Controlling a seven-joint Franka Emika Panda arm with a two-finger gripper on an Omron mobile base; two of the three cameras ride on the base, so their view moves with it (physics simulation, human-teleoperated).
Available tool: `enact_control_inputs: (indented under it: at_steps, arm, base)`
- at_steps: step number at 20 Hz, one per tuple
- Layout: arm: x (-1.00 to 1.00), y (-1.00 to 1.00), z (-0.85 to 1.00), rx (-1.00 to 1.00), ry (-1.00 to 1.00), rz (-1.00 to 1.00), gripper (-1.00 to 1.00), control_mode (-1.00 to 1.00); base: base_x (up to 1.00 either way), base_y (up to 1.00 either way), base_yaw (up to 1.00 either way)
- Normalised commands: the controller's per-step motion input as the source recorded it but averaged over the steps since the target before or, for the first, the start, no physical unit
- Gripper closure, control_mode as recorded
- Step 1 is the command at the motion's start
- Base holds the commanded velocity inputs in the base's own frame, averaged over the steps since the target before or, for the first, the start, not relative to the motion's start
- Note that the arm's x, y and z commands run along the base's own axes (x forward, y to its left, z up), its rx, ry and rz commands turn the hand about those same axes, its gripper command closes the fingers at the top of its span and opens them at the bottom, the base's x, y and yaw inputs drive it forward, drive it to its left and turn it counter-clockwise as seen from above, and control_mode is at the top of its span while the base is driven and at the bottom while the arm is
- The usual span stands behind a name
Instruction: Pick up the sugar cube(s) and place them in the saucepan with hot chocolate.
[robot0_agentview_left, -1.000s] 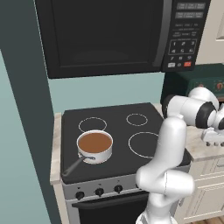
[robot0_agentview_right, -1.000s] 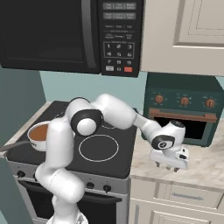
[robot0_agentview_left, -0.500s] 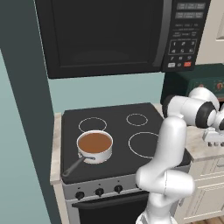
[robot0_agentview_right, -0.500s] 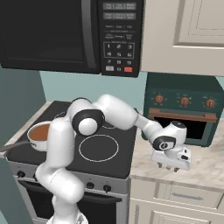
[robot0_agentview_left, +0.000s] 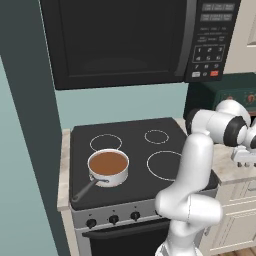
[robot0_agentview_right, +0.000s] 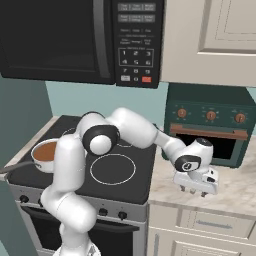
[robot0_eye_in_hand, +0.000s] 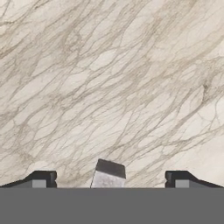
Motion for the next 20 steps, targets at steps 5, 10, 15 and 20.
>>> enact_control_inputs:
  at_steps: [5,10,15,20]
  arm:
    - [0.14,0.0,-0.08,0.0,0.0,0.0,-1.0,-1.0]
    - [0.01,0.0,-0.1,0.0,0.0,0.0,-1.0,-1.0]
    - [0.01,0.0,-0.09,0.0,0.0,0.0,-1.0,-1.0]
    - [0.0,0.0,0.0,0.0,0.0,0.0,-1.0,-1.0]
  base:
    - [0.0,0.0,0.0]
    - [0.0,0.0,0.0]
    - [0.0,0.0,0.0]
    - [0.0,0.0,0.0]
